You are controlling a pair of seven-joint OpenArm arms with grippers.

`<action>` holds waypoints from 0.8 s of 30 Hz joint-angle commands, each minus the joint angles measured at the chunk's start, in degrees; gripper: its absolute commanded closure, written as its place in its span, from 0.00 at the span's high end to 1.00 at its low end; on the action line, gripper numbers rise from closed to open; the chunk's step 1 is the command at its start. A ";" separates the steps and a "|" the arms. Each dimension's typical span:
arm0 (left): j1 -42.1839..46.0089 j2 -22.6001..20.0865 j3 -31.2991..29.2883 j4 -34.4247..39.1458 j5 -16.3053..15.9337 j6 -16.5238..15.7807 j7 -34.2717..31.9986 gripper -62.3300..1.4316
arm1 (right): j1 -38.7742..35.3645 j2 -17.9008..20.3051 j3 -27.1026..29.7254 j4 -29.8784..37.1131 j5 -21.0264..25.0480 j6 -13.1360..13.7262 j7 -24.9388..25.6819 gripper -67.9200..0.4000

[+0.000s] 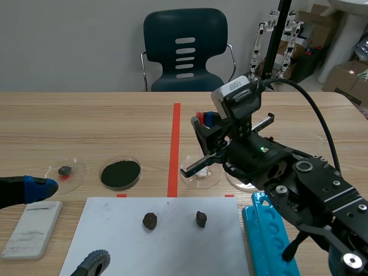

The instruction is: Squeeze the dropper onto the mineral

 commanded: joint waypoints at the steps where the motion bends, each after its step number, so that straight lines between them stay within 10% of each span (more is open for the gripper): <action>1: 0.42 0.28 0.33 0.61 -0.55 -0.02 -0.85 1.00 | 0.98 0.00 0.07 0.33 0.39 -0.02 0.63 0.11; 24: 0.42 0.28 0.33 0.61 -0.55 -0.02 -0.85 1.00 | 0.96 0.02 0.07 0.33 0.39 0.02 0.61 0.02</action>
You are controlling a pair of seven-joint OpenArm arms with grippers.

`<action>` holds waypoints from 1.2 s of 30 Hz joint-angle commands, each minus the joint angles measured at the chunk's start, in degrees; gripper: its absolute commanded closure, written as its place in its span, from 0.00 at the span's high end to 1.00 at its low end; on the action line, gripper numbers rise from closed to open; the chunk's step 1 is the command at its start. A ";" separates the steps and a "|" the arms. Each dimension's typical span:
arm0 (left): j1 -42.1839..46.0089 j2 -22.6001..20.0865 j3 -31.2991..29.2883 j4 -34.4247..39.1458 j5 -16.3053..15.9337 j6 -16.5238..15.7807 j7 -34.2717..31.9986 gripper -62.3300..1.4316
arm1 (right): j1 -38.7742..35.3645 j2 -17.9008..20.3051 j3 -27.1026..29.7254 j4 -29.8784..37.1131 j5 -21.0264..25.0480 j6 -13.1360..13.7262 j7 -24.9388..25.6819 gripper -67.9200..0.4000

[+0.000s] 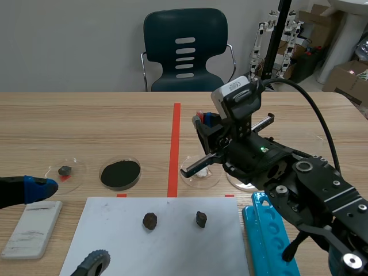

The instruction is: Squeeze the dropper onto the mineral

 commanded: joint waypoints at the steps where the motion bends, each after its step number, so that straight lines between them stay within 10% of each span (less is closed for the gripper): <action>1: 0.42 0.28 0.33 0.61 -0.55 -0.02 -0.85 1.00 | 0.96 0.02 0.07 0.33 0.39 0.02 0.61 0.02; 36: 0.42 0.28 0.33 0.61 -0.55 -0.02 -0.83 1.00 | -0.50 0.52 0.31 4.20 0.42 0.04 -0.37 0.02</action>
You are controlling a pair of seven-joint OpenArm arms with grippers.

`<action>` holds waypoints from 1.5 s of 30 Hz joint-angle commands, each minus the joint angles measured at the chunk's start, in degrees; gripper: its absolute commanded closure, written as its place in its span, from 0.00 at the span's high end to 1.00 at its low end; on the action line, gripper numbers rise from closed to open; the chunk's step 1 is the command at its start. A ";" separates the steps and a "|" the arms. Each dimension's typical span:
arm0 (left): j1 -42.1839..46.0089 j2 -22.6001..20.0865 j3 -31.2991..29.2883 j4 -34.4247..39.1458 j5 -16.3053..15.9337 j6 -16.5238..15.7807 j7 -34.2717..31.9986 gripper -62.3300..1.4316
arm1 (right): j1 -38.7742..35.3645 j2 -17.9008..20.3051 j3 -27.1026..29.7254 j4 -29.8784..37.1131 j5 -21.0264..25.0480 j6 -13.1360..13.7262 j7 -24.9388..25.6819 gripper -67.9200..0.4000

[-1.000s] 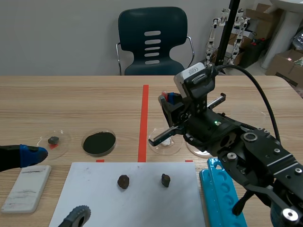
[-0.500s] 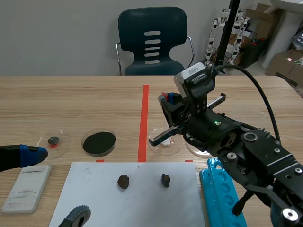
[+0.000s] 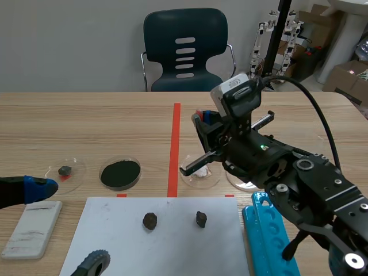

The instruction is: Squeeze the dropper onto the mineral

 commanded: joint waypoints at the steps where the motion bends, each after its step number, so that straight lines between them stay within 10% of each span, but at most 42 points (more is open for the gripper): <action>1: 0.42 0.28 0.33 0.61 -0.55 -0.02 -0.83 1.00 | -0.79 0.81 0.52 2.86 0.39 0.00 0.87 0.02; 6: 0.42 0.31 0.33 0.61 -0.55 -0.02 -0.85 1.00 | -5.35 2.23 2.84 8.59 0.39 0.52 1.33 0.02; 13: 0.42 0.28 0.33 0.61 -0.55 0.00 -0.85 1.00 | -16.63 4.59 9.38 19.52 -0.28 7.96 1.38 0.02; 30: 0.42 0.28 0.33 0.61 -0.55 0.00 -0.83 1.00 | -53.24 6.97 26.77 47.87 -0.20 7.96 5.90 0.02; 45: 0.42 0.28 0.33 0.61 -0.55 0.00 -0.83 1.00 | -64.15 6.97 30.56 50.66 0.59 7.93 13.42 0.02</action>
